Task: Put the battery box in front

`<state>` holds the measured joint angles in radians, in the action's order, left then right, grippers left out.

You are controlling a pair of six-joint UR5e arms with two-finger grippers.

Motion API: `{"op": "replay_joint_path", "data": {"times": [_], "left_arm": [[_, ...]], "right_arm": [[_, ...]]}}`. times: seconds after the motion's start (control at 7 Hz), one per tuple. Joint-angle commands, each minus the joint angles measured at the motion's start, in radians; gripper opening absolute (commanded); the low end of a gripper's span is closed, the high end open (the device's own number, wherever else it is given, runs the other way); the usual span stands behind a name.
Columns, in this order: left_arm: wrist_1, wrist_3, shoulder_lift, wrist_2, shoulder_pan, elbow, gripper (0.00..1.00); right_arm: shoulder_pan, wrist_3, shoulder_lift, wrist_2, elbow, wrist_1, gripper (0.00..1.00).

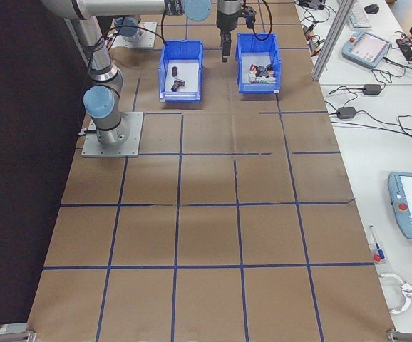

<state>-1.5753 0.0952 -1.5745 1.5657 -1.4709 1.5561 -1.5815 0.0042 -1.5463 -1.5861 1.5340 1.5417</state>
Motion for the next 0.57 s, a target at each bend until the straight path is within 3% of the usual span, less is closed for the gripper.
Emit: {"op": "replay_joint_path", "data": {"times": [0.0, 0.43], "left_arm": [[0.03, -0.002, -0.027, -0.004, 0.0, 0.002, 1.0], [0.087, -0.006, -0.007, -0.01, -0.005, 0.054, 1.0]], "right_arm": [[0.0, -0.001, 0.0, 0.0, 0.0, -0.002, 1.0], [0.0, -0.004, 0.003, 0.0, 0.0, 0.0, 1.0]]}}
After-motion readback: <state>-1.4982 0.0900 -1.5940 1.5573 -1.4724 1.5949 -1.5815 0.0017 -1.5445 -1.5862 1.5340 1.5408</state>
